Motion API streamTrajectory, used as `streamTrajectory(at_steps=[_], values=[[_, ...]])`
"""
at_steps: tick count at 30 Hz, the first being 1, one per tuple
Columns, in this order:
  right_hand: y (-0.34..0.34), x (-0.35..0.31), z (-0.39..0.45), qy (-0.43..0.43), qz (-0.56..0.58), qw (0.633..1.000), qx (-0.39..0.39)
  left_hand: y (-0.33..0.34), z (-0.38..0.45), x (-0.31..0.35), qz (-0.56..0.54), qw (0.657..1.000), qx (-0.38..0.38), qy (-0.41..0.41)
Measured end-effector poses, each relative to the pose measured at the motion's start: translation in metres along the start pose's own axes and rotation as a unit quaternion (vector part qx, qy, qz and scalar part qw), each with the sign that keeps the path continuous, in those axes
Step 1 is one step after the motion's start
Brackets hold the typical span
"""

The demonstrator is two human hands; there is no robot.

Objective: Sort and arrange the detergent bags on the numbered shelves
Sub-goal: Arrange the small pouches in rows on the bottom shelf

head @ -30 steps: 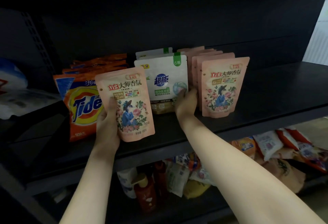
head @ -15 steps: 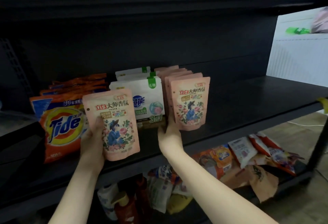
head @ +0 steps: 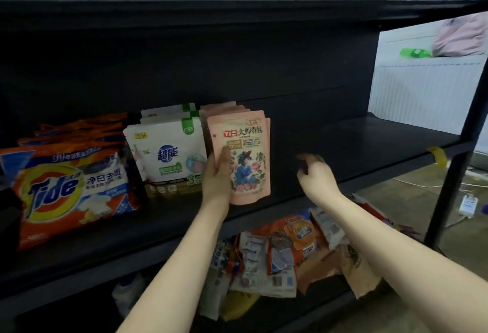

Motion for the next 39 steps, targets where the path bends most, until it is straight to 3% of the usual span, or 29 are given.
streamTrajectory(at_steps=[7,13,19,24,31,34,37,39], values=[[0.004,0.018,0.032,0.043,-0.047,0.998,-0.027,0.021,0.009,-0.025,0.068,0.996,0.034,0.054],[0.024,0.033,0.032,0.023,-0.075,0.997,-0.023,0.020,0.008,-0.025,0.116,0.988,0.028,0.097],[0.030,0.034,0.036,-0.002,-0.081,0.997,-0.006,0.006,0.004,-0.021,0.166,0.980,-0.003,0.109],[0.034,0.039,0.039,-0.015,-0.092,0.996,0.004,-0.012,0.000,-0.027,0.273,0.959,-0.029,0.073],[0.015,0.027,0.005,-0.043,-0.079,0.996,-0.011,-0.037,-0.028,-0.016,0.477,0.875,-0.075,-0.030],[-0.003,0.017,-0.035,-0.024,-0.106,0.991,-0.083,-0.037,-0.055,-0.004,0.588,0.802,-0.106,0.012],[-0.024,0.001,-0.082,-0.037,-0.138,0.981,-0.134,-0.018,-0.082,0.017,0.673,0.712,-0.192,0.055],[-0.045,-0.018,-0.107,-0.021,-0.159,0.972,-0.170,0.002,-0.097,0.043,0.692,0.675,-0.246,0.076]])
Point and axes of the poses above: each hand's wrist, its own z-axis towards the middle knuckle, its own y-axis out of the palm, x = y × z, the point moved 3 cm from there along z, towards the middle knuckle, and after that the axes turned 2 degrees about z, right-handed, at the moved point
